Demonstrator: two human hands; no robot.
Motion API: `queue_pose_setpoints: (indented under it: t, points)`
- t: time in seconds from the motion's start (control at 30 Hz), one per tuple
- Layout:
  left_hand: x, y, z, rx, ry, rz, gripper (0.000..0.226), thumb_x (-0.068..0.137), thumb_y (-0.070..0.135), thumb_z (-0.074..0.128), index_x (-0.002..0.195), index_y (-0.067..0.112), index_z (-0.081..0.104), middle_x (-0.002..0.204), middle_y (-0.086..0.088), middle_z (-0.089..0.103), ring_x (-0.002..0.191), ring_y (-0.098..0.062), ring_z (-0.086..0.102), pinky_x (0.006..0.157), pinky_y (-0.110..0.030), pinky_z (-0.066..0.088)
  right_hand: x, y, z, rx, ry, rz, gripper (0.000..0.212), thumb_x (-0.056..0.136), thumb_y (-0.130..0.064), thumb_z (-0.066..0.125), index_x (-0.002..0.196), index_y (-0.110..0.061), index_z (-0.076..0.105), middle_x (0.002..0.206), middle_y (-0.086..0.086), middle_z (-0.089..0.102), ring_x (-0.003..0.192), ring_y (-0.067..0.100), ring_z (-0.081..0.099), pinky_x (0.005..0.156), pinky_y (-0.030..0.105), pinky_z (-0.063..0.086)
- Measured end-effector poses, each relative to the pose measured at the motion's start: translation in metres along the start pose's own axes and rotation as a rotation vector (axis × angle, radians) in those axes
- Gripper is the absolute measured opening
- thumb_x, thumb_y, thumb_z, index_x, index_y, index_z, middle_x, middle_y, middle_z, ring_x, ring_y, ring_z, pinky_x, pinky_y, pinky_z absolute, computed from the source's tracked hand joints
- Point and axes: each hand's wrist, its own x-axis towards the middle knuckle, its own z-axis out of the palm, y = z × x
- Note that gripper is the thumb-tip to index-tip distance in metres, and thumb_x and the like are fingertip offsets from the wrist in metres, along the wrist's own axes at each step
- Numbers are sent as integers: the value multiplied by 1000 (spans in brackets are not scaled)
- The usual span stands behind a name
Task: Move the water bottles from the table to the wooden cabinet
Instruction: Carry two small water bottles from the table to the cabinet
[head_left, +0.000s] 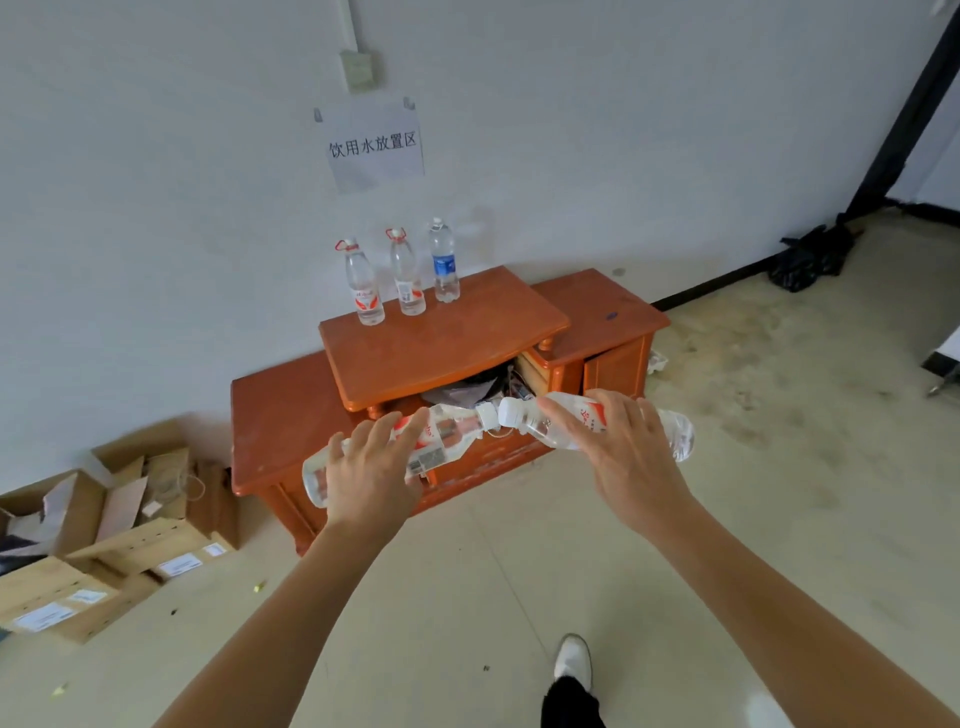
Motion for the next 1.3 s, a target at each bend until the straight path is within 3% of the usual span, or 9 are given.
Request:
queue_pose_setpoints:
  t: [0.3, 0.47, 0.63, 0.83, 0.97, 1.13, 1.23, 1.3]
  points:
    - [205, -3, 68, -86, -98, -147, 85, 84, 40, 71, 155, 43, 24, 155, 9, 42, 141, -20, 42, 116, -41, 35, 229, 88, 114, 77, -98, -26, 112, 63, -10, 94, 152, -40, 33, 116, 18, 61, 99, 38, 64, 80, 52, 54]
    - [280, -36, 79, -52, -74, -233, 83, 84, 40, 73, 154, 40, 29, 155, 7, 44, 142, -21, 41, 116, -46, 34, 344, 107, 144, 52, -92, -121, 114, 69, -10, 91, 157, -39, 25, 126, 20, 58, 110, 37, 61, 90, 53, 53]
    - [346, -94, 107, -111, -10, -305, 86, 64, 31, 90, 142, 29, 52, 134, 1, 64, 120, -28, 62, 100, -55, 51, 449, 82, 197, 85, -121, -221, 117, 71, -11, 92, 158, -40, 20, 128, 18, 58, 112, 35, 62, 91, 52, 54]
    - [422, -167, 153, -186, 74, -345, 85, 52, 20, 94, 131, 20, 62, 120, -1, 70, 104, -29, 69, 80, -50, 58, 544, 38, 260, 107, -118, -258, 115, 74, -16, 91, 160, -41, 17, 129, 17, 59, 114, 35, 62, 91, 51, 56]
    - [483, -237, 194, -284, 41, -380, 83, 54, 17, 91, 131, 19, 60, 121, 0, 69, 104, -29, 70, 80, -48, 59, 621, 11, 306, 134, -130, -256, 120, 68, -16, 95, 159, -38, 19, 125, 19, 62, 109, 37, 65, 87, 53, 58]
    - [558, -303, 247, -457, -13, -481, 83, 61, 20, 86, 136, 27, 51, 128, 8, 63, 103, -21, 66, 80, -39, 54, 706, -20, 377, 330, -215, -157, 103, 91, -28, 76, 158, -49, 0, 144, 15, 50, 130, 33, 55, 103, 51, 53]
    - [578, -316, 274, -536, -20, -517, 85, 64, 24, 86, 138, 31, 46, 132, 11, 59, 104, -17, 65, 76, -30, 51, 724, -32, 407, 563, -201, -34, 91, 92, -31, 74, 157, -47, 13, 147, 11, 48, 133, 27, 53, 99, 44, 57]
    - [596, -324, 305, -581, -16, -572, 83, 66, 27, 86, 137, 33, 45, 130, 14, 60, 99, -16, 66, 73, -27, 48, 741, -38, 446, 700, -190, 26, 83, 93, -31, 73, 157, -43, 22, 147, 6, 46, 132, 19, 52, 98, 32, 55]
